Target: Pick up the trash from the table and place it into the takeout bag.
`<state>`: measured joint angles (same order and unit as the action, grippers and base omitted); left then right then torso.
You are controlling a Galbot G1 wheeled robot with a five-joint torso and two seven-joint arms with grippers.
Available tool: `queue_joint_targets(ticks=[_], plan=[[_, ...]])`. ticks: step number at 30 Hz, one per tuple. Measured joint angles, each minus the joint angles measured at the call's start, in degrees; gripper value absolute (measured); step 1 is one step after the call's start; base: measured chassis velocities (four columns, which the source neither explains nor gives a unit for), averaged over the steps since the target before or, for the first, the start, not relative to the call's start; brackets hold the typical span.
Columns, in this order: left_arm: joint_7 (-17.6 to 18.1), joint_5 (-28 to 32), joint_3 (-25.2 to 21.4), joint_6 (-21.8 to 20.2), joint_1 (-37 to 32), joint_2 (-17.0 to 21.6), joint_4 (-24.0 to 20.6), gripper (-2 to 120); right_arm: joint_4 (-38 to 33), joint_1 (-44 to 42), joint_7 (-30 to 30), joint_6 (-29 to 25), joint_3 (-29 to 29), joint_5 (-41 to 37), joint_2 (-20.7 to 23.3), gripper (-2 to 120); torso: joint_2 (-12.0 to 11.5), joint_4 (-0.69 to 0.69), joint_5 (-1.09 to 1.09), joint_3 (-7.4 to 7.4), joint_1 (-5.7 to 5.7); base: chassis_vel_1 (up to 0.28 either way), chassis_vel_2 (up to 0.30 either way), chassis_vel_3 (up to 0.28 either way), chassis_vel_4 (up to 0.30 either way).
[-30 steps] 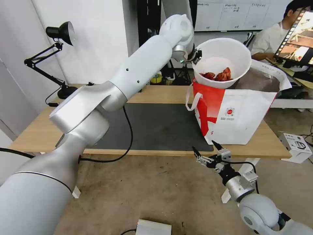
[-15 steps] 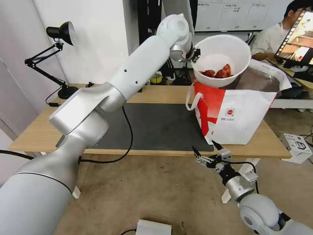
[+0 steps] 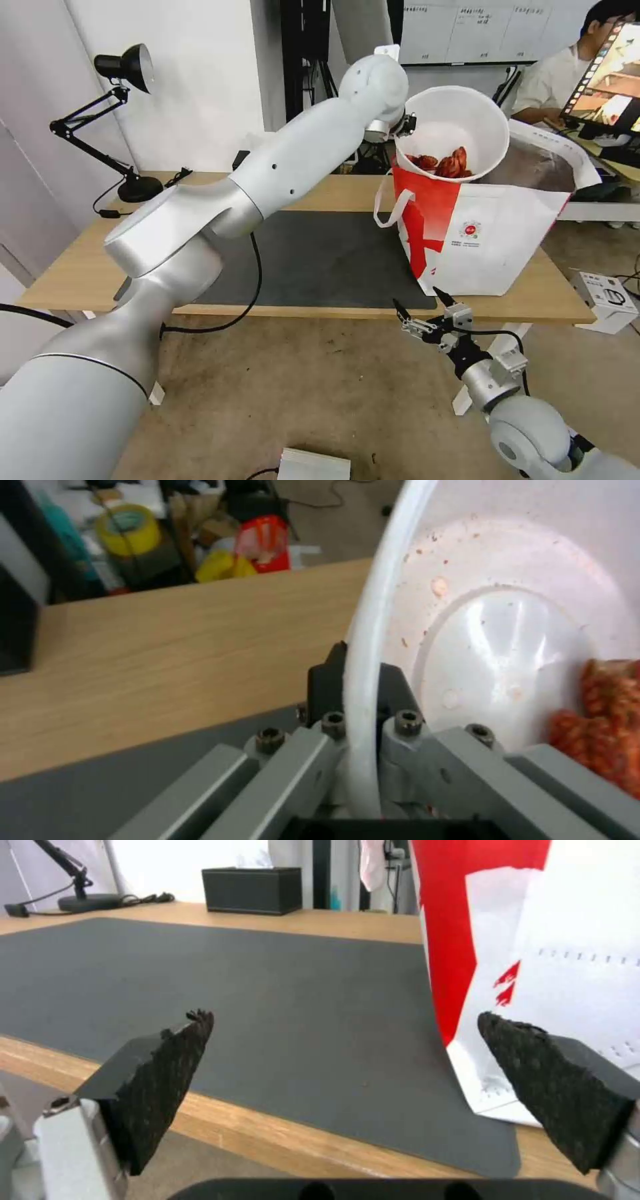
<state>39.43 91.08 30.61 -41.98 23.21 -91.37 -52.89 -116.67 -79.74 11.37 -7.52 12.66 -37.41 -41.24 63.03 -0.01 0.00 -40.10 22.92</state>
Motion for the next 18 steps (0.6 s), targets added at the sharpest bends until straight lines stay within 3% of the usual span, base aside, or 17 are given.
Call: queue_joint_targets(ticks=[4, 10, 18], plan=[[0.7, -1.3, 0.6, -0.1, 0.1, 0.0, 0.1, 0, 0.0, 0.0, 0.0, 0.0, 0.0, 0.0, 0.0, 100, 0.0, 0.01, 0.0, 0.0, 0.0, 0.0, 0.0, 0.0, 0.0], [-0.5, -8.6, 3.1, -0.1, 0.0, 0.1, -0.6, 0, 0.0, 0.0, 0.0, 0.0, 0.0, 0.0, 0.0, 100, 0.0, 0.0, 0.0, 0.0, 0.0, 0.0, 0.0, 0.0, 0.0], [-1.5, -9.0, 3.8, -0.2, -0.2, 0.3, -3.3, 0, 0.0, 0.0, 0.0, 0.0, 0.0, 0.0, 0.0, 100, 0.0, 0.01, 0.0, 0.0, 0.0, 0.0, 0.0, 0.0, 0.0]])
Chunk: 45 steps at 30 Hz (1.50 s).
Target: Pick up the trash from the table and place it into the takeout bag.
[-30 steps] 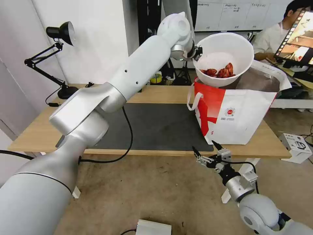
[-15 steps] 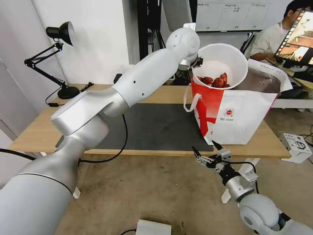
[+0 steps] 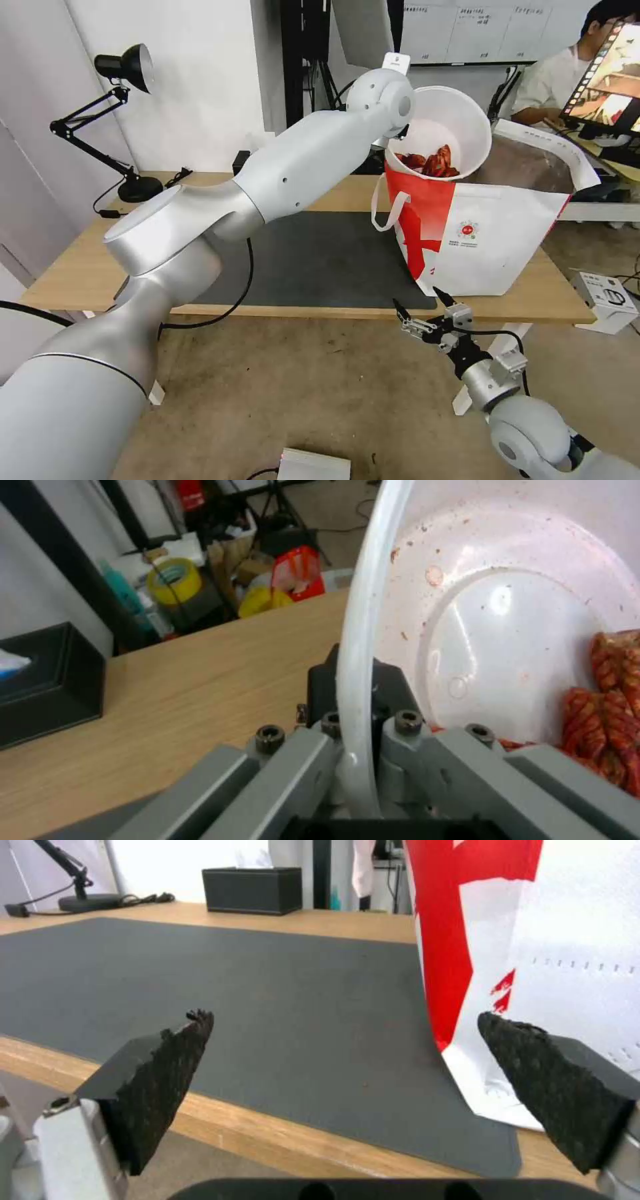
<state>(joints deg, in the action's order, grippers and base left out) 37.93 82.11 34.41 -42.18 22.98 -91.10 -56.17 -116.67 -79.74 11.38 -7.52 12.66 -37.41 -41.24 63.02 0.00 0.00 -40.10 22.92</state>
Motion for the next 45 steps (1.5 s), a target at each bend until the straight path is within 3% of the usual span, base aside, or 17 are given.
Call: queue_joint_targets(ticks=[8, 21, 31, 33, 37, 40, 45], plan=[[-2.5, -0.7, 3.3, 0.0, 0.4, 1.6, -4.6, 0, 0.0, 0.0, 0.0, 0.0, 0.0, 0.0, 0.0, 100, 0.0, -0.01, 0.0, 0.0, 0.0, 0.0, 0.0, 0.0, 0.0], [-15.4, -2.3, 7.5, 0.0, 1.8, 5.8, -8.1, 0, 0.0, 0.0, 0.0, 0.0, 0.0, 0.0, 0.0, 100, 0.0, 0.0, -0.01, 0.0, 0.0, 0.0, 0.0, 0.0, 0.0], [-23.2, -4.6, 8.6, 0.0, 3.2, 6.2, -8.1, 0, 0.0, 0.0, 0.0, 0.0, 0.0, 0.0, 0.0, 100, 0.0, -0.01, -0.01, 0.0, 0.0, 0.0, 0.0, 0.0, 0.0], [-26.2, -5.9, 9.1, 0.0, 3.3, 6.6, -8.0, 0, 0.0, 0.0, 0.0, 0.0, 0.0, 0.0, 0.0, 100, 0.0, 0.0, -0.01, 0.0, 0.0, 0.0, 0.0, 0.0, 0.0], [-28.7, -7.0, 9.7, 0.0, 3.3, 6.8, -8.0, 0, 0.0, 0.0, 0.0, 0.0, 0.0, 0.0, 0.0, 100, 0.0, 0.0, -0.01, 0.0, 0.0, 0.0, 0.0, 0.0, 0.0], [-33.3, -9.9, 10.9, 0.0, 3.4, 7.5, -7.8, 0, 0.0, 0.0, 0.0, 0.0, 0.0, 0.0, 0.0, 100, 0.0, 0.0, -0.01, 0.0, 0.0, 0.0, 0.0, 0.0, 0.0], [-36.9, -12.0, 11.6, 0.0, 3.7, 7.9, -7.6, 3, 0.0, 0.0, 0.0, 0.0, 0.0, 0.0, 0.0, 100, 0.0, 0.0, -0.01, 0.0, 0.0, 0.0, 0.0, 0.0, 0.0]])
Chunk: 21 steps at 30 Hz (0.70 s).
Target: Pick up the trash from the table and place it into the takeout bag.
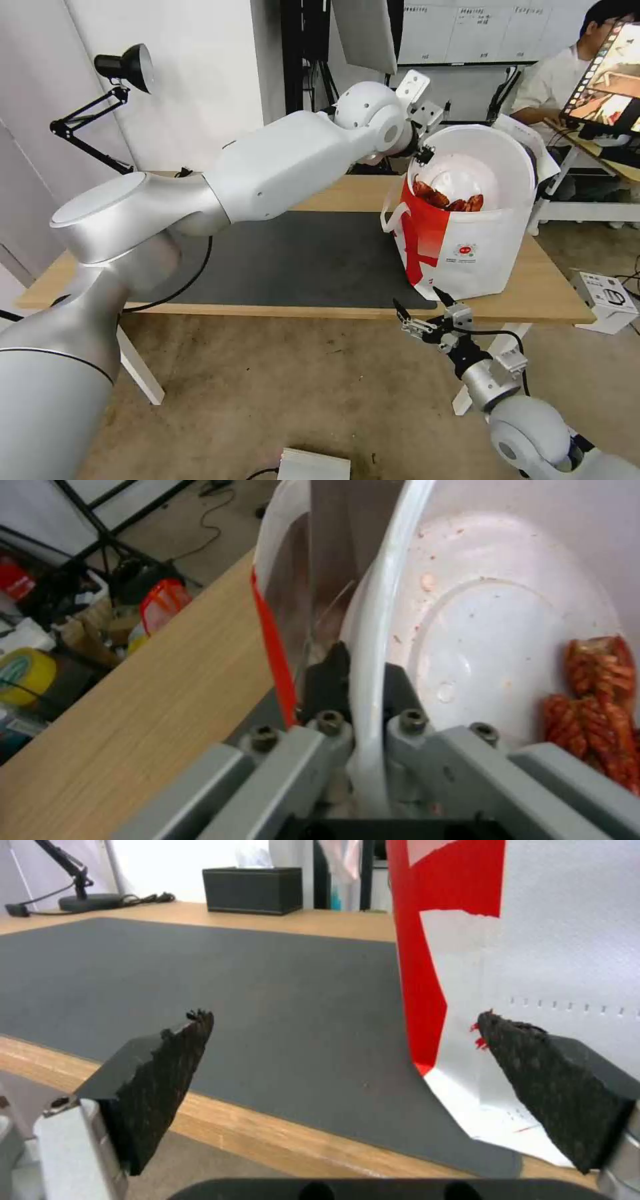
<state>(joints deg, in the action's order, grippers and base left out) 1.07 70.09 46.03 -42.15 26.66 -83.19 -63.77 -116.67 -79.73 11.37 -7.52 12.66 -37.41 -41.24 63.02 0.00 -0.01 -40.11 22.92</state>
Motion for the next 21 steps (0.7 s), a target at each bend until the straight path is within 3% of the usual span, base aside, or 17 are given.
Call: queue_joint_targets(ticks=[3, 15, 21], plan=[[-0.5, -0.1, -0.1, 0.0, 0.0, -0.4, 0.1, 20, 0.0, 0.0, 0.0, 0.0, 0.0, 0.0, 0.0, 100, 0.0, 0.0, 0.0, 0.0, 0.0, 0.0, 0.0, 0.0, 0.0], [1.3, 0.4, -2.8, 0.0, -0.7, 0.7, -1.1, 59, 0.0, 0.0, 0.0, 0.0, 0.0, 0.0, 0.0, 100, 0.0, -0.01, 0.01, 0.0, 0.0, 0.0, 0.0, 0.0, 0.0], [4.5, 1.2, -7.0, 0.3, -3.1, 7.0, -6.5, 83, 0.0, 0.0, 0.0, 0.0, 0.0, 0.0, 0.0, 100, 0.0, 0.01, 0.0, 0.0, 0.0, 0.0, 0.0, 0.0, 0.0]])
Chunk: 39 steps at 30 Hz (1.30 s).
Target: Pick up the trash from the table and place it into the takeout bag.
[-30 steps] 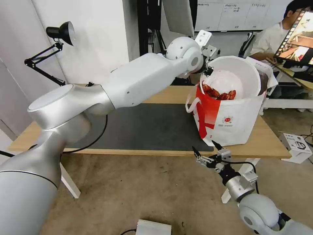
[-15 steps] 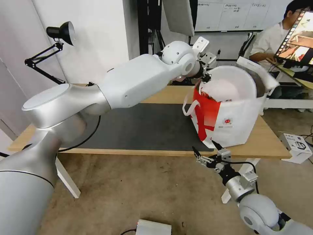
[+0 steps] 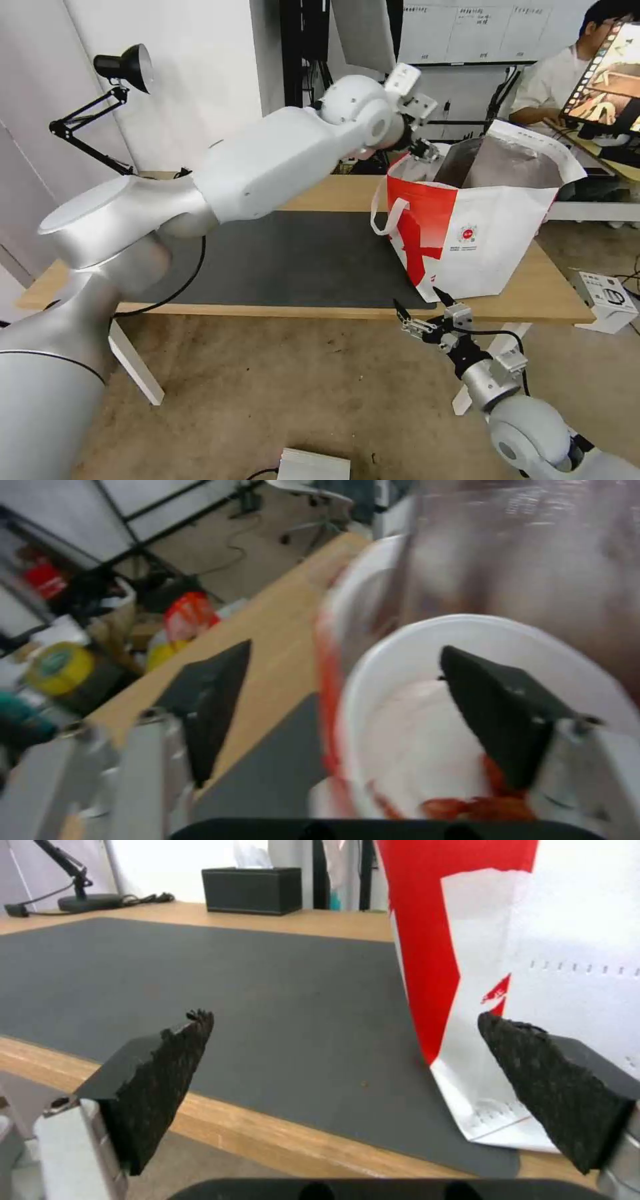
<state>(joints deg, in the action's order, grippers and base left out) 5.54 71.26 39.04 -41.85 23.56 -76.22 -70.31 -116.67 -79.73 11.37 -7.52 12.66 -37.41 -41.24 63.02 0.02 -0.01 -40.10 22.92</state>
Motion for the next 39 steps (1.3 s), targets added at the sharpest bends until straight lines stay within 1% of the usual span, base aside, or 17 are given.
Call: queue_joint_targets(ticks=[4, 5, 6, 9, 10, 13, 14, 17, 18, 21, 22, 24, 25, 28, 29, 32, 39], plan=[[-0.3, 0.1, -2.3, 2.6, -2.3, 4.4, -3.9, 98, 0.0, 0.0, 0.0, 0.0, 0.0, 0.0, 0.0, 100, 0.0, -0.03, -0.01, 0.0, 0.0, 0.0, 0.0, 0.0, 0.0], [-0.6, 0.1, -2.9, 3.7, -3.3, 6.4, -5.6, 99, 0.0, 0.0, 0.0, 0.0, 0.0, 0.0, 0.0, 100, 0.0, -0.05, 0.0, 0.0, 0.0, 0.0, 0.0, 0.0, 0.0], [-0.6, 0.1, -2.9, 3.7, -3.3, 6.4, -5.6, 99, 0.0, 0.0, 0.0, 0.0, 0.0, 0.0, 0.0, 100, 0.0, -0.05, 0.0, 0.0, 0.0, 0.0, 0.0, 0.0, 0.0], [0.9, 0.0, -5.9, 7.0, -7.9, 14.1, -12.1, 100, 0.0, 0.0, 0.0, 0.0, 0.0, 0.0, 0.0, 100, 0.0, -0.02, -0.01, 0.0, 0.0, 0.0, 0.0, 0.0, 0.0], [0.9, 0.0, -5.9, 7.0, -7.9, 14.1, -12.1, 100, 0.0, 0.0, 0.0, 0.0, 0.0, 0.0, 0.0, 100, 0.0, -0.02, -0.01, 0.0, 0.0, 0.0, 0.0, 0.0, 0.0], [1.9, -3.2, -9.0, 11.0, -13.3, 22.5, -17.4, 100, 0.0, 0.0, 0.0, 0.0, 0.0, 0.0, 0.0, 100, 0.0, 0.01, -0.03, 0.0, 0.0, 0.0, 0.0, 0.0, 0.0], [1.9, -3.2, -9.0, 11.0, -13.3, 22.5, -17.4, 100, 0.0, 0.0, 0.0, 0.0, 0.0, 0.0, 0.0, 100, 0.0, 0.01, -0.03, 0.0, 0.0, 0.0, 0.0, 0.0, 0.0], [1.9, -5.3, -13.6, 16.0, -21.0, 30.1, -21.8, 100, 0.0, 0.0, 0.0, 0.0, 0.0, 0.0, 0.0, 100, 0.0, 0.0, -0.04, 0.0, 0.0, 0.0, 0.0, 0.0, 0.0], [1.9, -5.3, -13.6, 16.0, -21.0, 30.1, -21.8, 100, 0.0, 0.0, 0.0, 0.0, 0.0, 0.0, 0.0, 100, 0.0, 0.0, -0.04, 0.0, 0.0, 0.0, 0.0, 0.0, 0.0], [1.7, -7.3, -19.7, 20.9, -30.7, 34.9, -25.1, 100, 0.0, 0.0, 0.0, 0.0, 0.0, 0.0, 0.0, 100, 0.0, 0.0, -0.04, 0.0, 0.0, 0.0, 0.0, 0.0, 0.0], [1.7, -7.3, -19.7, 20.9, -30.7, 34.9, -25.1, 100, 0.0, 0.0, 0.0, 0.0, 0.0, 0.0, 0.0, 100, 0.0, 0.0, -0.04, 0.0, 0.0, 0.0, 0.0, 0.0, 0.0], [1.9, -8.6, -25.8, 22.8, -38.4, 36.7, -28.1, 100, 0.0, 0.0, 0.0, 0.0, 0.0, 0.0, 0.0, 100, 0.0, -0.02, -0.01, 0.0, 0.0, 0.0, 0.0, 0.0, 0.0], [1.9, -8.6, -25.8, 22.8, -38.4, 36.7, -28.1, 100, 0.0, 0.0, 0.0, 0.0, 0.0, 0.0, 0.0, 100, 0.0, -0.02, -0.01, 0.0, 0.0, 0.0, 0.0, 0.0, 0.0], [2.9, -11.8, -35.8, 26.3, -51.5, 39.8, -33.1, 100, 0.0, 0.0, 0.0, 0.0, 0.0, 0.0, 0.0, 100, 0.0, -0.02, -0.01, 0.01, 0.0, 0.0, 0.0, 0.0, 0.0], [2.9, -11.8, -35.8, 26.3, -51.5, 39.8, -33.1, 100, 0.0, 0.0, 0.0, 0.0, 0.0, 0.0, 0.0, 100, 0.0, -0.02, -0.01, 0.01, 0.0, 0.0, 0.0, 0.0, 0.0], [3.7, -14.0, -42.3, 30.1, -60.8, 42.0, -35.9, 100, 0.0, 0.0, 0.0, 0.0, 0.0, 0.0, 0.0, 100, 0.0, 0.01, 0.0, 0.01, -0.01, 0.0, 0.0, 0.0, 0.0], [6.8, -20.3, -49.0, 35.3, -72.8, 41.5, -38.4, 100, 0.0, 0.0, 0.0, 0.0, 0.0, 0.0, 0.0, 100, 0.0, -0.04, 0.01, 0.0, 0.0, 0.0, 0.0, 0.0, 0.0]])
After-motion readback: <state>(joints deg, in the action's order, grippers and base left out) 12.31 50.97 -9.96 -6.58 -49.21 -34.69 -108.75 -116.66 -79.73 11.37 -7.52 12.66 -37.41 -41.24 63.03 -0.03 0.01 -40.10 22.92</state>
